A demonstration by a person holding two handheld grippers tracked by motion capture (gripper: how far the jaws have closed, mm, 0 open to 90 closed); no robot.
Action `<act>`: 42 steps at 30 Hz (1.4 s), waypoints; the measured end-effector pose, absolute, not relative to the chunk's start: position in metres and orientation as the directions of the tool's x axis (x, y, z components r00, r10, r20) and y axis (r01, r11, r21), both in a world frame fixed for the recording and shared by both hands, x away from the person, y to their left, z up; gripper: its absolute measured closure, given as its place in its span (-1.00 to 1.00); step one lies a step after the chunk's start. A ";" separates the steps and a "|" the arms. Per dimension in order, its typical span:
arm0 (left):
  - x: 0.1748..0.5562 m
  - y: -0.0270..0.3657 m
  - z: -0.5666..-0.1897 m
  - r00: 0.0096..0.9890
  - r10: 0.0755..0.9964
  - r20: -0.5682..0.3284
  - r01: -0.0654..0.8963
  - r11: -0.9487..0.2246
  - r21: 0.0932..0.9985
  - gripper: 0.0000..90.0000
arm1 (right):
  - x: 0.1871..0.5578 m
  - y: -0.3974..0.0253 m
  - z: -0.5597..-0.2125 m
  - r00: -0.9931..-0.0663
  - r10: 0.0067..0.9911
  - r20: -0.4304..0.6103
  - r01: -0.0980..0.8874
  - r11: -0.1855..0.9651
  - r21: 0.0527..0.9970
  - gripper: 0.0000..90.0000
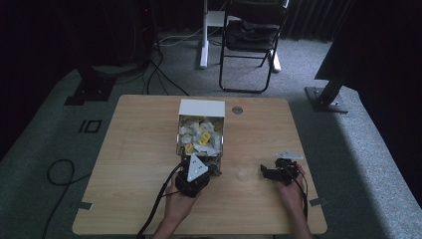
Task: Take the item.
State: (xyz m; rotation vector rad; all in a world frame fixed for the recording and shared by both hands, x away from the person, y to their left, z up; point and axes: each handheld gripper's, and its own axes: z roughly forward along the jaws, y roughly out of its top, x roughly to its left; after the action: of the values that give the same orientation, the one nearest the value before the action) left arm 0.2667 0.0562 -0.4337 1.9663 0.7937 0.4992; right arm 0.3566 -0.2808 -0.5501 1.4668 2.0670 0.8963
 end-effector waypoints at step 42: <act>0.285 0.003 -0.428 0.757 0.653 0.015 0.299 -0.367 0.881 1.00 | 0.357 -0.281 -0.550 -0.333 0.943 0.010 0.651 0.223 0.725 -0.72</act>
State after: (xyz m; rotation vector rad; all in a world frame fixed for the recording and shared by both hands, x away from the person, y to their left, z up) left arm 0.2849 0.0031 -0.4280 1.9667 0.7212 0.4509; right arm 0.3566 -0.2807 -0.5501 1.4682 2.0667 0.8964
